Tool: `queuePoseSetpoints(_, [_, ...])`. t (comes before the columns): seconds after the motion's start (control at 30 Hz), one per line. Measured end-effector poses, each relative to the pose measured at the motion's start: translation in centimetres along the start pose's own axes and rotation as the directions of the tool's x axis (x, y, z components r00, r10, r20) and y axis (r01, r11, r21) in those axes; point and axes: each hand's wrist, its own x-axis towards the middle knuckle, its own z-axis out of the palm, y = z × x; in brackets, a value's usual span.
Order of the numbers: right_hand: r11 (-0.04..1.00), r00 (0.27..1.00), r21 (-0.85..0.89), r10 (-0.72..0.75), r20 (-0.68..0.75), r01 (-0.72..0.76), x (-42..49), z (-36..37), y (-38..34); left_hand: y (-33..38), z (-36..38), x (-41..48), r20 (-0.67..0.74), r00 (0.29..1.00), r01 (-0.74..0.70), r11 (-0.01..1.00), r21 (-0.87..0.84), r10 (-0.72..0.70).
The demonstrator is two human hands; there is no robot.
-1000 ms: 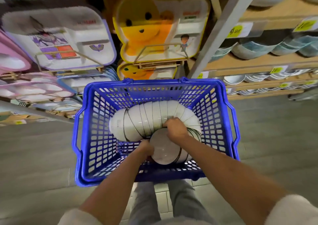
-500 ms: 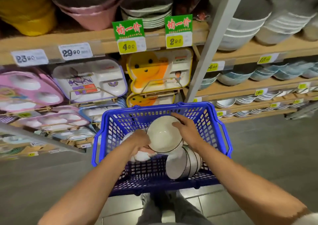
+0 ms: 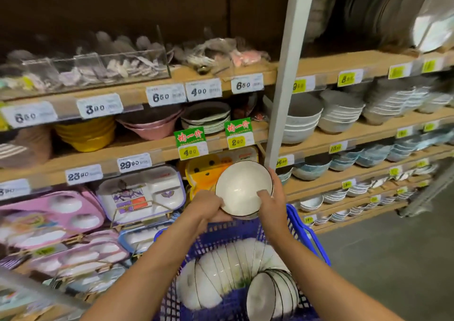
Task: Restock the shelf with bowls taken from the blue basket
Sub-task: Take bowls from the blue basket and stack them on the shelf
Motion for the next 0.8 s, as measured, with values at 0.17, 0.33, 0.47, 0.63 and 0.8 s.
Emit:
queuePoseSetpoints(0.17, [0.985, 0.981, 0.152, 0.102, -0.168, -0.077, 1.7, -0.9, -4.3, 2.2, 0.8, -1.3, 0.074, 0.983, -0.176, 0.981, 0.088, 0.170])
queuePoseSetpoints(0.33, [0.968, 0.977, 0.236, 0.126, -0.174, -0.083, 2.2, -3.6, -8.8, 4.9, 3.7, -2.1, 0.160, 0.919, -0.354, 0.933, -0.066, 0.360])
queuePoseSetpoints(0.47, [0.945, 0.976, 0.283, 0.198, -0.086, -0.167, 2.4, -7.1, -12.1, 8.0, 7.0, -3.1, 0.169, 0.876, -0.380, 0.863, -0.333, 0.451])
queuePoseSetpoints(0.63, [0.946, 0.979, 0.265, 0.203, -0.029, -0.188, 3.2, -12.5, -14.7, 10.0, 13.1, -4.1, 0.201, 0.851, -0.332, 0.794, -0.508, 0.485])
queuePoseSetpoints(0.8, [0.929, 0.954, 0.287, 0.276, -0.120, -0.233, 5.1, -19.5, -16.9, 10.7, 21.2, -5.4, 0.172, 0.870, -0.299, 0.771, -0.562, 0.463])
